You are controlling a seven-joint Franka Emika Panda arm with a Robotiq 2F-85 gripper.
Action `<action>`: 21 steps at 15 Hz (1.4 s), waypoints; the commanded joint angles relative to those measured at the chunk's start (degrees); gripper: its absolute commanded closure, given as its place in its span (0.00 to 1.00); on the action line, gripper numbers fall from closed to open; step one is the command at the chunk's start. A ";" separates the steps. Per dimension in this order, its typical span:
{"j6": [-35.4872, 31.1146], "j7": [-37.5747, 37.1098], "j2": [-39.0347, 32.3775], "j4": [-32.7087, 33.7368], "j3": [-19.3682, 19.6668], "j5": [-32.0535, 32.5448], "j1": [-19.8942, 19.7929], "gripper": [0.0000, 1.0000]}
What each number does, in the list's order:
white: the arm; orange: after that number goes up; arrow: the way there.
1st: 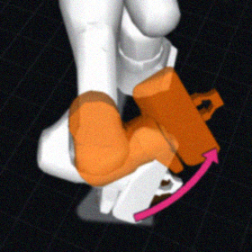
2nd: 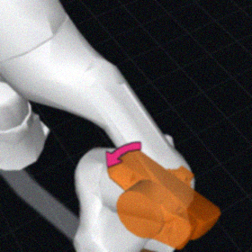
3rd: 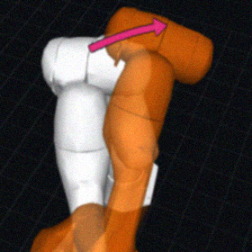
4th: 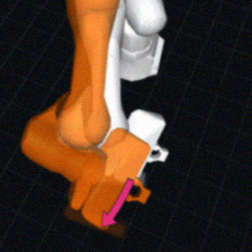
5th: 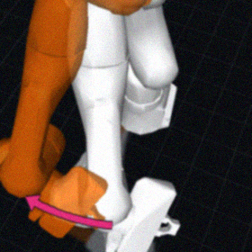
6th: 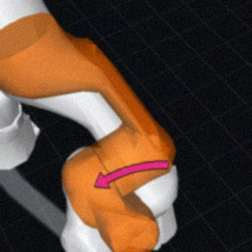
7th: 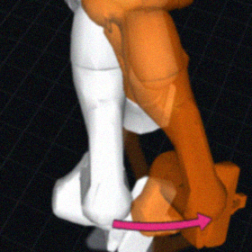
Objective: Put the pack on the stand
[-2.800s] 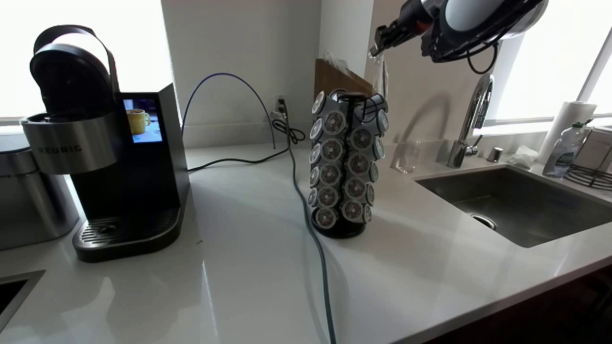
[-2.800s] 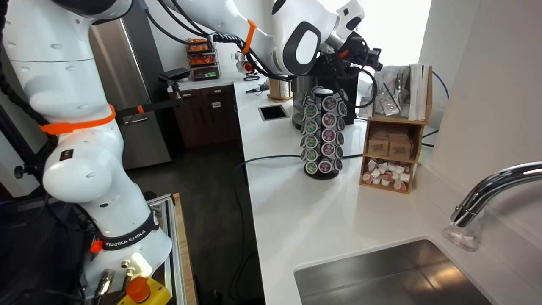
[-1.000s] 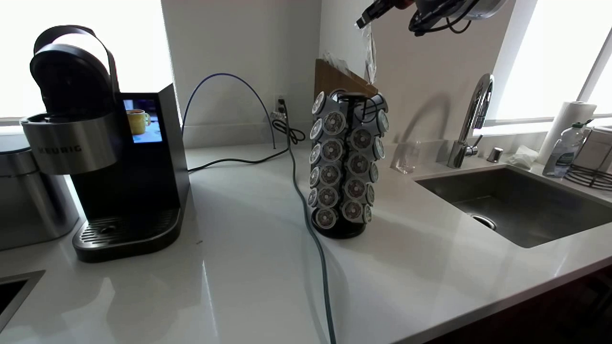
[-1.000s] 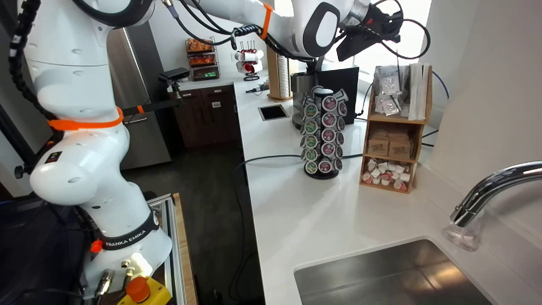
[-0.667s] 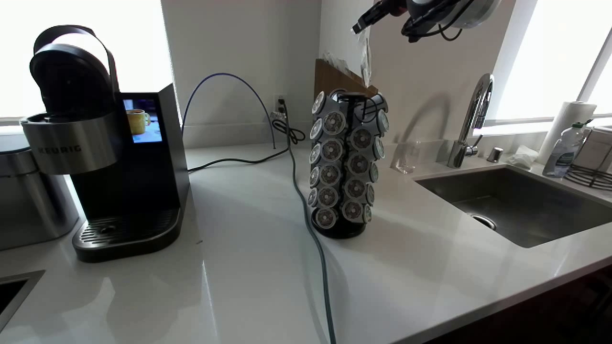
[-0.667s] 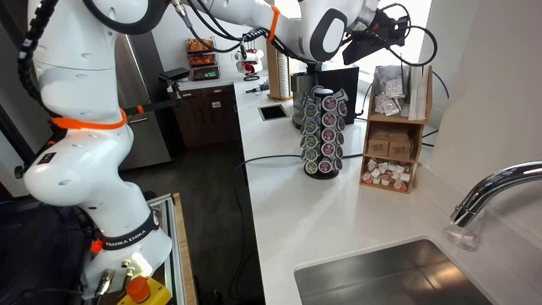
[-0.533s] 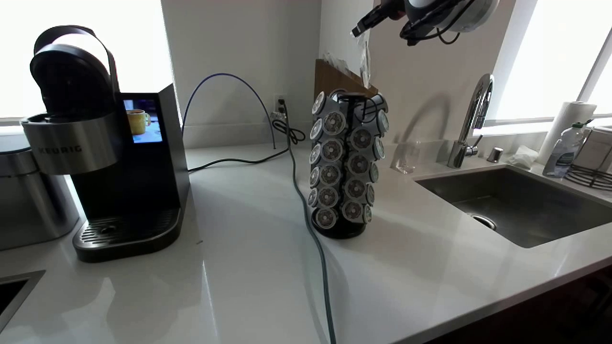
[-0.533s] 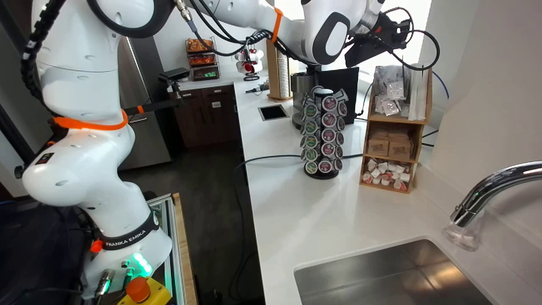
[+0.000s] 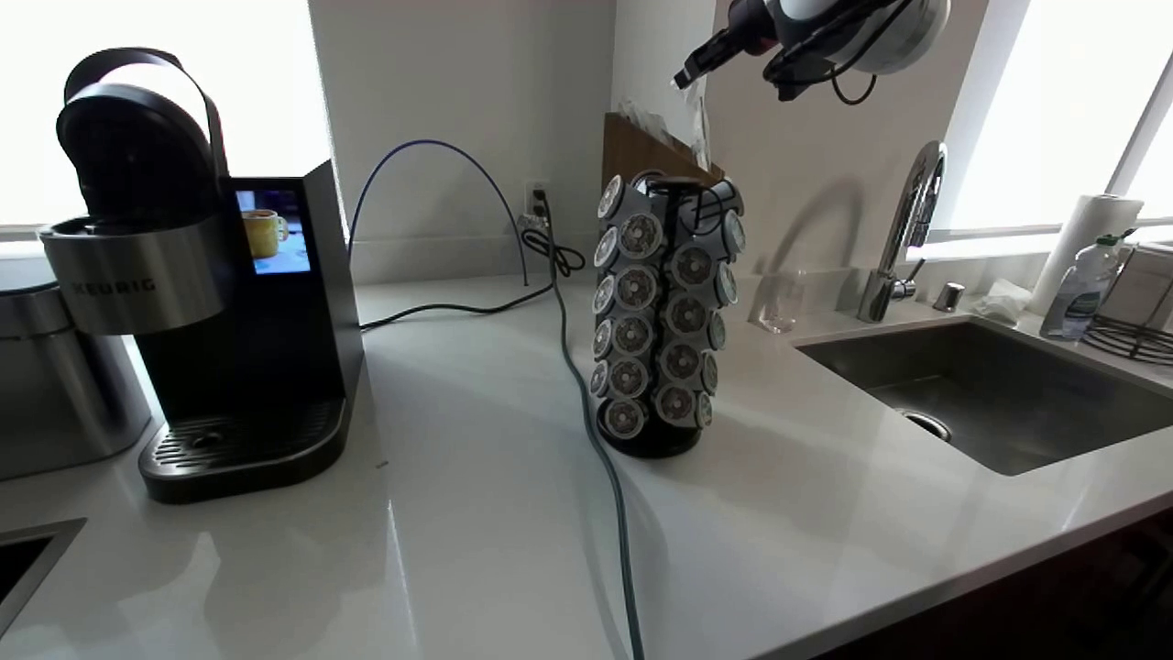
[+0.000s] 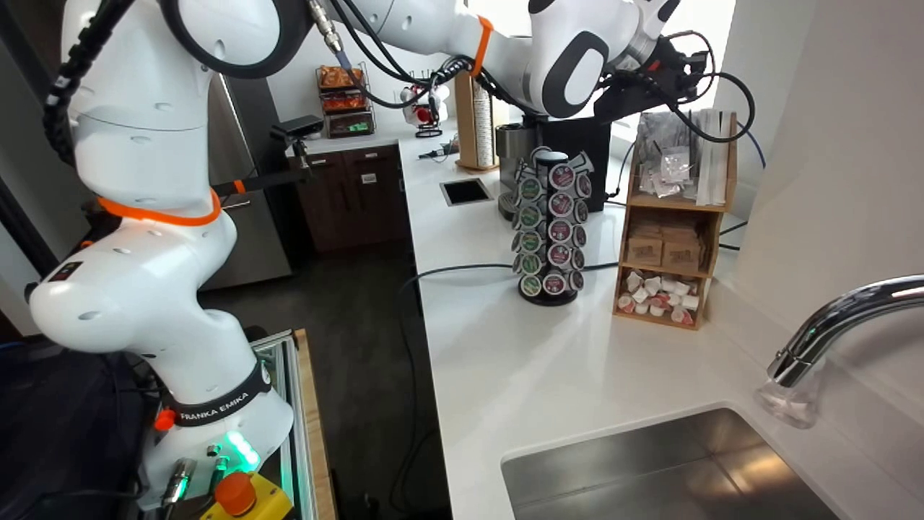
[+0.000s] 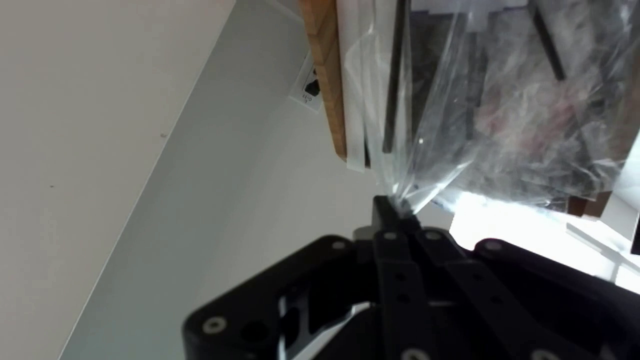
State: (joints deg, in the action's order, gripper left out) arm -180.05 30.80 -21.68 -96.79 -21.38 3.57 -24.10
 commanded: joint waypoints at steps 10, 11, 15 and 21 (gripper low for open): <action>10.60 -2.62 -0.50 3.59 0.80 2.27 1.02 0.59; 10.08 -2.76 -0.15 4.24 1.19 2.73 1.60 0.51; 9.61 -3.10 1.16 7.12 0.98 2.94 3.23 0.22; 17.85 -10.08 8.57 5.24 14.68 8.38 12.95 0.00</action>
State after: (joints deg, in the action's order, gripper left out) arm -168.75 24.53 -18.06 -88.88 -14.55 9.20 -16.54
